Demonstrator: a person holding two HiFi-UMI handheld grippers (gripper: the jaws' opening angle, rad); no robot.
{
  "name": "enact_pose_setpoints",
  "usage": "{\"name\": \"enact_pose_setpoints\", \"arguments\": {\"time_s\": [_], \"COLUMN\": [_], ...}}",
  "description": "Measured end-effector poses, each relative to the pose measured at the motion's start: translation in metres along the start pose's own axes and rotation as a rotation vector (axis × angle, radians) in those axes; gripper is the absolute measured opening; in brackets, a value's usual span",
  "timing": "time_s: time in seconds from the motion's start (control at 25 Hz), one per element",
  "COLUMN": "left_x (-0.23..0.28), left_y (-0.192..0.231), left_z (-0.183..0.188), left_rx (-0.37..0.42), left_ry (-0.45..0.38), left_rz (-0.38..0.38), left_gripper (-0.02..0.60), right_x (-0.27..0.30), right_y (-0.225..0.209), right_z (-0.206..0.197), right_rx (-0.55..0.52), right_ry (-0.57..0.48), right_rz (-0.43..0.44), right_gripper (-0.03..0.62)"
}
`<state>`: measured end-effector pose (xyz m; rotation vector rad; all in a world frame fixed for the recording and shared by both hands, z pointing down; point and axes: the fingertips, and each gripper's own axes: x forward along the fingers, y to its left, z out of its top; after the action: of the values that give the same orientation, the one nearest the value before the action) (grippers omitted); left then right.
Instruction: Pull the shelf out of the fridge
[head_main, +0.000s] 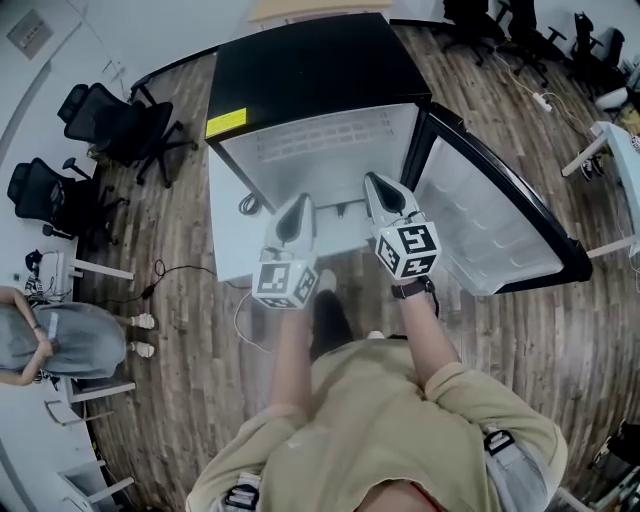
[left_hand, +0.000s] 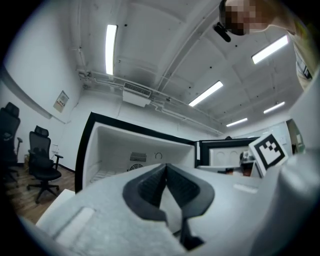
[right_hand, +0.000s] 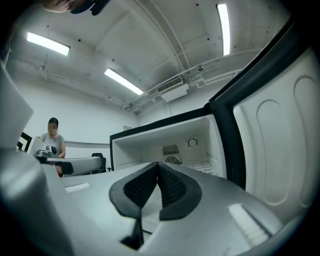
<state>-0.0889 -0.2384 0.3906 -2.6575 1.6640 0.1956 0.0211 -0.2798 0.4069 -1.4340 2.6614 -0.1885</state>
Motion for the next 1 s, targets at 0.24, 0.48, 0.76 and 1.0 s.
{"name": "enact_pose_setpoints", "arguments": {"time_s": [0.24,0.48,0.76,1.0], "left_x": [0.018,0.026,0.033,0.038], "left_y": [0.017,0.03,0.044,0.056], "left_z": [-0.005,-0.015,-0.028,-0.036], "left_rx": [-0.012,-0.018,-0.021,-0.019], "left_ry": [0.006,0.011,0.045,0.062], "left_rz": [-0.025,-0.029,-0.031,-0.033], "left_gripper": [0.0,0.0,0.0,0.0], "right_x": [0.023,0.041,0.066,0.086], "right_y": [-0.005,-0.01,-0.007,-0.011], "right_z": [-0.016,-0.038,-0.067,-0.079], "right_rx": [0.043,0.118,0.3,0.527], "right_ry": [0.025,0.04,0.07,0.017], "right_rz": [-0.021,-0.028,0.014,0.019], "right_gripper": [0.005,0.005,0.025,0.078]}}
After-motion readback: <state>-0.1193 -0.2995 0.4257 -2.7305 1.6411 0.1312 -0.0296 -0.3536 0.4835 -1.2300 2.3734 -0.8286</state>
